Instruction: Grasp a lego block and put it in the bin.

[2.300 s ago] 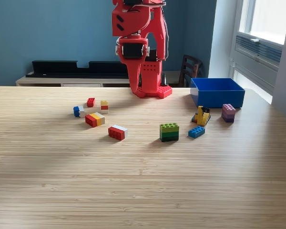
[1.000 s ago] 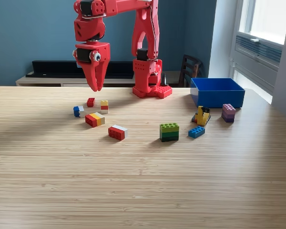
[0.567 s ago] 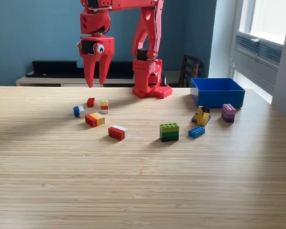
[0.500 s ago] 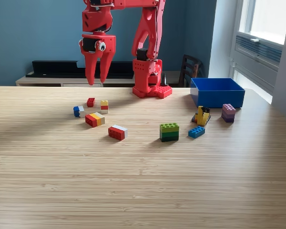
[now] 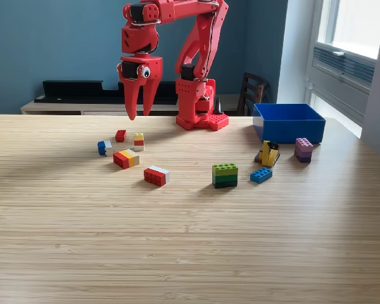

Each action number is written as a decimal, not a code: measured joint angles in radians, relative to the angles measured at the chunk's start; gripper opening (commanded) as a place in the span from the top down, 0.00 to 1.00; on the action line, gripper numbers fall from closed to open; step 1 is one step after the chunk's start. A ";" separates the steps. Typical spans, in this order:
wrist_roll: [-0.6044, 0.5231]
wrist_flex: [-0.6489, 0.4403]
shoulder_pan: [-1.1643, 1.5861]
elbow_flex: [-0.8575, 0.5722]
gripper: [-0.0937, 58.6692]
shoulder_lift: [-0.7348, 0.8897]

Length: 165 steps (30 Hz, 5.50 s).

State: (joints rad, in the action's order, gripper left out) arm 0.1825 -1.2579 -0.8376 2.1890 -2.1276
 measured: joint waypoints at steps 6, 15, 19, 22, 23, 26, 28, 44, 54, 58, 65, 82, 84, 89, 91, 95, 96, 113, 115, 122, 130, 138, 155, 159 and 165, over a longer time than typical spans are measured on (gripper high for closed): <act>0.035 0.091 -0.054 0.023 0.63 0.000; 0.067 0.164 -0.072 0.061 0.60 -0.002; 0.081 0.167 -0.044 0.098 0.59 -0.002; 0.087 0.167 -0.018 0.110 0.58 -0.002; 0.091 0.167 -0.017 0.110 0.57 -0.002; 0.084 0.183 -0.009 0.110 0.57 -0.002; 0.087 0.192 0.003 0.110 0.57 -0.002; 0.121 0.301 0.006 0.241 0.59 -0.002; 0.075 0.373 0.006 0.281 0.60 -0.002; 0.038 0.376 0.006 0.281 0.62 0.049; 0.000 0.374 0.006 0.198 0.68 0.215; -0.061 0.354 0.055 0.020 0.70 0.468; -0.061 0.345 0.066 0.020 0.70 0.474; -0.044 0.319 0.097 0.041 0.70 0.483; -0.025 0.313 0.101 0.046 0.69 0.483; 0.041 0.308 0.103 0.049 0.68 0.482; 0.061 0.305 0.103 0.049 0.68 0.482; 0.449 0.236 0.127 0.067 0.63 0.477; 0.476 0.235 0.127 0.067 0.64 0.476; 0.529 0.229 0.150 0.067 0.78 0.476; 0.528 0.229 0.176 0.069 0.93 0.476; 0.528 0.227 0.176 0.069 0.83 0.477; 0.545 0.249 0.121 0.071 0.75 0.477; 0.545 0.258 0.103 0.071 0.75 0.477; 0.545 0.281 0.095 0.071 0.88 0.477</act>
State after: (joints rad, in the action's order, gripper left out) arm 0.7271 -0.9771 -0.7424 2.2596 -1.6506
